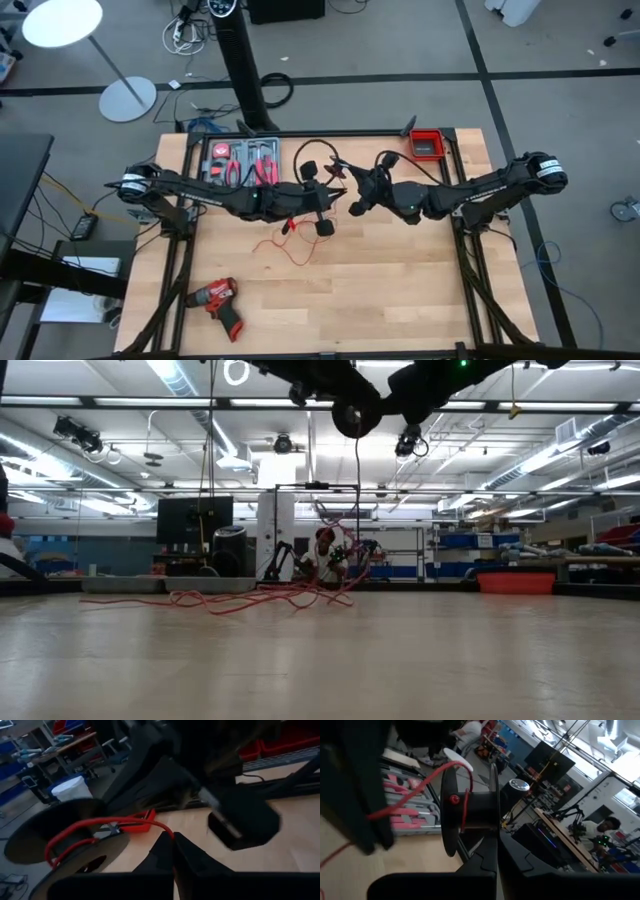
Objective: Coil cords
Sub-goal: Coil the red wire on the black spool
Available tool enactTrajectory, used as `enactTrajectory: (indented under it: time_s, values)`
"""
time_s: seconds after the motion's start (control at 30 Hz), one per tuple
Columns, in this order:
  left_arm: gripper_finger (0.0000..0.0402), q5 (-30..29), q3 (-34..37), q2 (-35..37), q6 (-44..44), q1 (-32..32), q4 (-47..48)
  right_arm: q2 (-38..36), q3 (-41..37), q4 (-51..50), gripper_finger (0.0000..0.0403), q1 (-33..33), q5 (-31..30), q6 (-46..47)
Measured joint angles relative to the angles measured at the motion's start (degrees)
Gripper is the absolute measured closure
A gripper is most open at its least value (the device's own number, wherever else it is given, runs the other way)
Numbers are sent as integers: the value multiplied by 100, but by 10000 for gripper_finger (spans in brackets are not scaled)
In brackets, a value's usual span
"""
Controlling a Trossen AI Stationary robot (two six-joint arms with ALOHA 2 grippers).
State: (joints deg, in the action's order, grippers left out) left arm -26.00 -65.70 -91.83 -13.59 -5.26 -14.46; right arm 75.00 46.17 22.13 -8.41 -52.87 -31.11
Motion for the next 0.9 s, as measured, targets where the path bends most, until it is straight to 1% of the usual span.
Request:
enactTrajectory:
  time_s: [0.13, 0.27, 0.47, 0.67, 0.8, 0.9]
  values:
    - [401, 14, -58, 7, 45, -4, 106, 0, 0, 97, 403, 3, 73, -1]
    - [401, 18, -51, -6, 333, 121, 422, 0, 0, 262, 403, -28, 336, -18]
    - [401, 22, -51, -35, 347, 139, 380, 0, 0, 266, 403, -70, 592, 27]
    - [401, 16, -51, -73, 452, 152, 447, 0, 0, 387, 403, -90, 602, 237]
    - [401, -27, -51, -90, 689, 156, 1082, 0, 0, 486, 403, -107, 593, 274]
    - [401, -350, -60, -87, 805, 150, 1572, 0, 0, 381, 403, -195, 409, 49]
